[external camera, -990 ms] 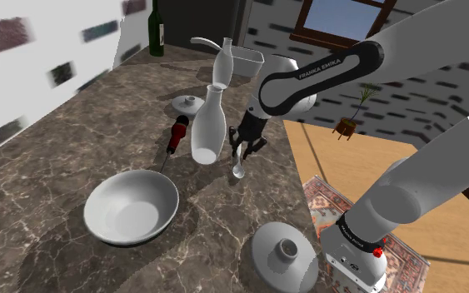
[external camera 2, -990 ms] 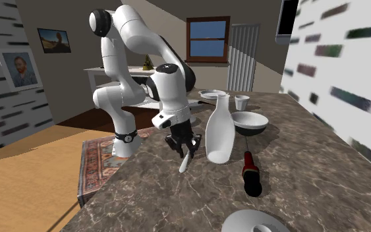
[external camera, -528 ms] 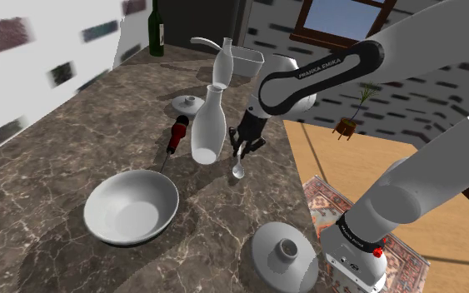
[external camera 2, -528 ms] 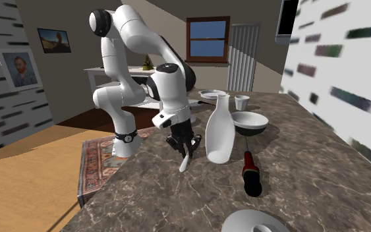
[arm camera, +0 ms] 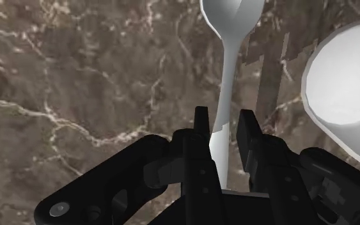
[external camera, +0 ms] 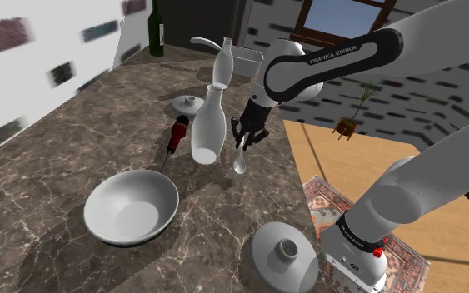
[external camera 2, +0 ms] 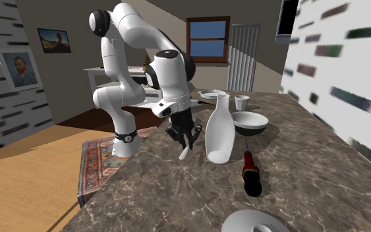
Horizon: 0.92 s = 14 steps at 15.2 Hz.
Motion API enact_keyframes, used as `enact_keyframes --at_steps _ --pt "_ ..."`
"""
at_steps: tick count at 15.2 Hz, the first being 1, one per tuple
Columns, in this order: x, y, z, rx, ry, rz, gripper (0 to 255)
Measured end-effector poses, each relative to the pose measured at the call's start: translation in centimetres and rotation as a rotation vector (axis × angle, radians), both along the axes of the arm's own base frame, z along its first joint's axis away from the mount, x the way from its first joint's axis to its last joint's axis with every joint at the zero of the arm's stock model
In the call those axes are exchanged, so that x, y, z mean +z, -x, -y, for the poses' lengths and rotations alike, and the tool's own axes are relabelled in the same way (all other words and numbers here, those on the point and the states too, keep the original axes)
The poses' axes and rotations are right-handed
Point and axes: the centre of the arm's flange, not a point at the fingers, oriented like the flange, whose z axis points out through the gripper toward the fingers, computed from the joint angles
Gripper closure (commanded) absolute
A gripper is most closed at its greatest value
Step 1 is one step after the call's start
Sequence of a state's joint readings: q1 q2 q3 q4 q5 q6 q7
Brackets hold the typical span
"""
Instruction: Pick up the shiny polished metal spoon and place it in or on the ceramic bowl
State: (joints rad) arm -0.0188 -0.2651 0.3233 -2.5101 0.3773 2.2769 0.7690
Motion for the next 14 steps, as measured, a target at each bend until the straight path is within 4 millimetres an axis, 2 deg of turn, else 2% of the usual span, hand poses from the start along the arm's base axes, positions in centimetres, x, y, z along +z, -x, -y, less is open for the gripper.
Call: enact_keyframes --at_steps 14 --pt "7.2 -0.1 0.0 0.000 0.000 0.000 255"
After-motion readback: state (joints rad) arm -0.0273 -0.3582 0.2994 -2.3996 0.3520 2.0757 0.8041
